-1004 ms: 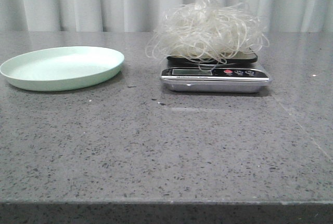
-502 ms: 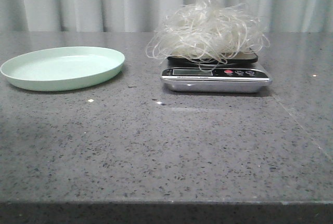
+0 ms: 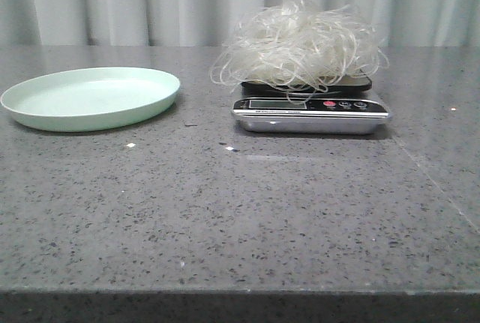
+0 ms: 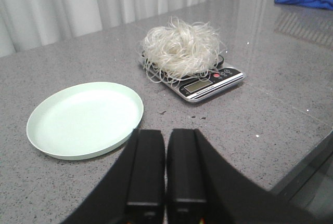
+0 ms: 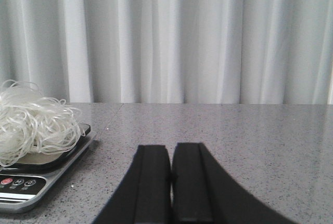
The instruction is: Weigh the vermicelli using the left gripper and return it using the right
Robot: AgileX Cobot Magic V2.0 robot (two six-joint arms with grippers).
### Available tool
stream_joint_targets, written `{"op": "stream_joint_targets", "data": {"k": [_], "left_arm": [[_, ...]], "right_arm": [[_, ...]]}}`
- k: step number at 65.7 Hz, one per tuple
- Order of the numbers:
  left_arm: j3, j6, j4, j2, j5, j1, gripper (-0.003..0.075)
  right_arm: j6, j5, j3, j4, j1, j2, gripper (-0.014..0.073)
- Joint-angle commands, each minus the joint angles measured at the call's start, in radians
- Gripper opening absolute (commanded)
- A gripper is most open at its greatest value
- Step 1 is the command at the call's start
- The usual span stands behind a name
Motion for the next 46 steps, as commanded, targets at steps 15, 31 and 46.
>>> {"op": "stream_joint_targets", "data": {"k": [15, 31, 46], "left_arm": [[0.035, -0.008, -0.014, -0.050, -0.125, -0.002, 0.0130], [0.035, -0.008, -0.022, -0.050, -0.119, -0.002, 0.0130], [0.035, -0.008, -0.022, -0.050, -0.119, -0.002, 0.0130]], "right_arm": [[-0.006, -0.082, -0.009, 0.004, 0.000, -0.014, 0.0181], [-0.006, -0.095, -0.009, 0.004, 0.000, -0.014, 0.0181], [0.087, -0.231, -0.065, 0.083, 0.003, 0.000, 0.0181]]}}
